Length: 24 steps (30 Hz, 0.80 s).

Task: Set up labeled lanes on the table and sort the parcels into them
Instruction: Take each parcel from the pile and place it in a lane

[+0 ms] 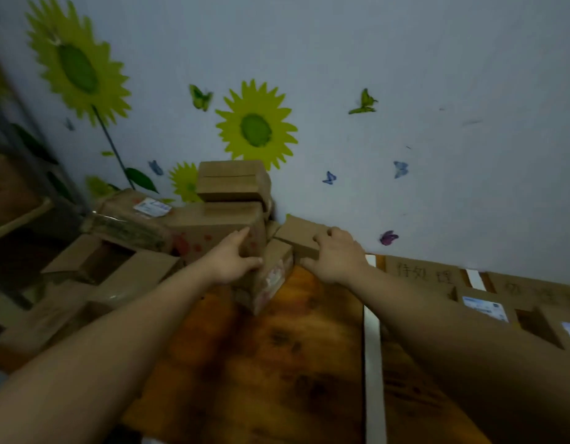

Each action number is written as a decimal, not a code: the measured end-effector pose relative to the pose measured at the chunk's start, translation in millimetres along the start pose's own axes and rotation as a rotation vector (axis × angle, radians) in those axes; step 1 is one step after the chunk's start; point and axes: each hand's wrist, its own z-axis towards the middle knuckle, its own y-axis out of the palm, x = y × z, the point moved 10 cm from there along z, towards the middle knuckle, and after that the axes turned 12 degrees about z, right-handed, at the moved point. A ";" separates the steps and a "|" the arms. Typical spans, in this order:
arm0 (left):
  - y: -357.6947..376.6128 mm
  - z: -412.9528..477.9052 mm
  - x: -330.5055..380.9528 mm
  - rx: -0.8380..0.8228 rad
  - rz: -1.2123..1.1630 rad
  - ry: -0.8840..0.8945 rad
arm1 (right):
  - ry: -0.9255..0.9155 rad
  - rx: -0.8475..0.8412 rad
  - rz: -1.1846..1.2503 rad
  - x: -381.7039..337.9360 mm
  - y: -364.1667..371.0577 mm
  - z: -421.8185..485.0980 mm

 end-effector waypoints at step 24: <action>-126.4 121.0 -118.8 0.074 -0.060 -0.195 | 0.063 0.080 0.496 -116.4 -1.7 165.0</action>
